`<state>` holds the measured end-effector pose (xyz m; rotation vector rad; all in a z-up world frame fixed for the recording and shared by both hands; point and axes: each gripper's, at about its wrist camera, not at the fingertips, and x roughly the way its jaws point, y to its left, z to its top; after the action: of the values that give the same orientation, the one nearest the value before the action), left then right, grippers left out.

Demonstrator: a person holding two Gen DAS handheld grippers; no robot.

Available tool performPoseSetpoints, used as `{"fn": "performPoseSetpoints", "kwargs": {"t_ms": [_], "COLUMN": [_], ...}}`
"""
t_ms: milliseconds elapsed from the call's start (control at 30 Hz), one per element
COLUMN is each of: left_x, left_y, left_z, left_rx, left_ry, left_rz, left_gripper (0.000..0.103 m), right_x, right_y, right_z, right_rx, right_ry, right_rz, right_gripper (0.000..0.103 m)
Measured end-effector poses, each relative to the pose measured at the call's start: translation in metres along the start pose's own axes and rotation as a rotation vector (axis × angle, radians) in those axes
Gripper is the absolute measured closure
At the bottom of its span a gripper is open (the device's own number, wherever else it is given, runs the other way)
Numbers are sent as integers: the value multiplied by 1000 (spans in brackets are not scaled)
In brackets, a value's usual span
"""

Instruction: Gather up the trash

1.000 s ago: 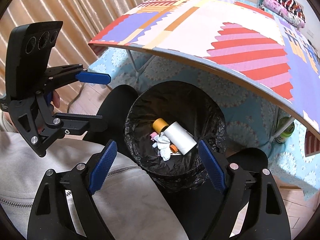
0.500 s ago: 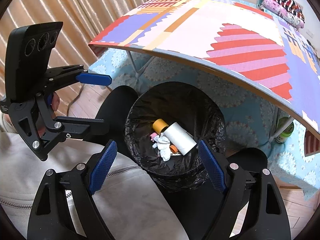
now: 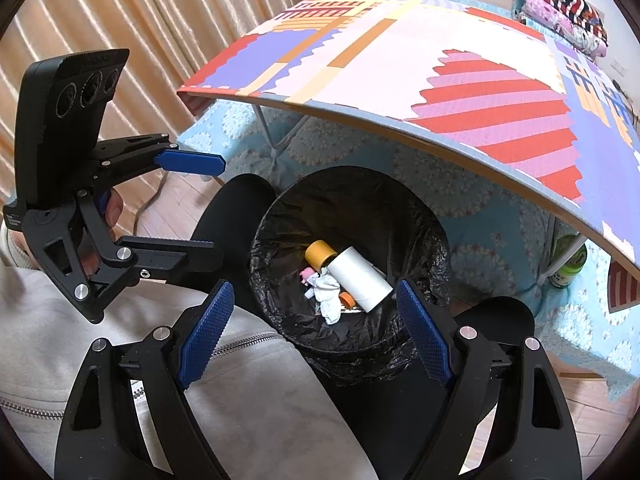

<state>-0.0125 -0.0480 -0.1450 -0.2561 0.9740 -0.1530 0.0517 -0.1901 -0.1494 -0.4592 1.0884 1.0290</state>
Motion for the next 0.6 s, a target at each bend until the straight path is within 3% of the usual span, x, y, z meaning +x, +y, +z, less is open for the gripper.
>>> {"fn": "performPoseSetpoints", "kwargs": {"t_ms": [600], "left_x": [0], "left_y": [-2], "left_z": [1], "left_rx": [3], "left_ry": [-2], "left_rz": [-5], "left_gripper": [8], "right_x": [-2], "right_y": [1], "right_z": [3], "right_rx": [-2], "right_ry": [-13], "right_rz": [3], "right_gripper": [20]}}
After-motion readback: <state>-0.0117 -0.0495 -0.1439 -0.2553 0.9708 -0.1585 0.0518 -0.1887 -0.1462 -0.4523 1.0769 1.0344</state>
